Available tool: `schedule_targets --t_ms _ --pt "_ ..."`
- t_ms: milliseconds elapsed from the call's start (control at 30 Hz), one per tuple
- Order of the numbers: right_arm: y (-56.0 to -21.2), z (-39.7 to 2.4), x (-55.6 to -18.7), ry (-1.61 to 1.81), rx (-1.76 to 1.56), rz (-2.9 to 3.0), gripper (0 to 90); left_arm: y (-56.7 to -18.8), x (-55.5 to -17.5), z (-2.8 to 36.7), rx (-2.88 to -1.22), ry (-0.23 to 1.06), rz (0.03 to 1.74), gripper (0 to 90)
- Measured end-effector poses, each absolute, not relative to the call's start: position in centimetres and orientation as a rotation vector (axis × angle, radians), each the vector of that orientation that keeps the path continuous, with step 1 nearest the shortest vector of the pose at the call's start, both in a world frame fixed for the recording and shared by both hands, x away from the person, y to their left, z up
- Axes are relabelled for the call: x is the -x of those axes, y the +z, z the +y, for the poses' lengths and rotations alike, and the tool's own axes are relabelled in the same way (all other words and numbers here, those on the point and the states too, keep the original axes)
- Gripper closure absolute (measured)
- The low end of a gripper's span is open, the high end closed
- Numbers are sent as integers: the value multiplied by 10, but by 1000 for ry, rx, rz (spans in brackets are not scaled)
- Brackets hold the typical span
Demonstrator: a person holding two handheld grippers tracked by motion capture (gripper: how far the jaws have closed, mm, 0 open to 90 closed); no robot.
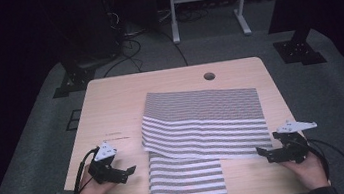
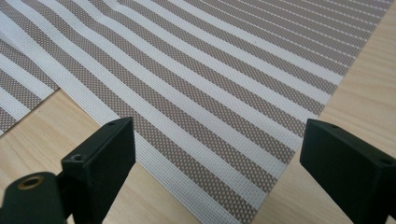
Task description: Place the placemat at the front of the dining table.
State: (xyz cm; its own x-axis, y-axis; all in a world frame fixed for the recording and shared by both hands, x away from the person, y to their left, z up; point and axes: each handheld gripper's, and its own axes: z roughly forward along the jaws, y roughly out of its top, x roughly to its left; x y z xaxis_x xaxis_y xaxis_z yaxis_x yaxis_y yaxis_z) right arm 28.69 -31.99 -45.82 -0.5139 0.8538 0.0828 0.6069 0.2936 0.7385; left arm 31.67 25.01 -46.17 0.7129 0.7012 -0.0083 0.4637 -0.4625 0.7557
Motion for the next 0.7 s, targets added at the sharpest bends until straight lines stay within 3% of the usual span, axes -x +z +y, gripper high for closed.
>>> schedule_targets --t_ms 700 --pt "-462 -319 -289 1025 -1329 2250 94 -428 -340 214 -2058 345 815 37"
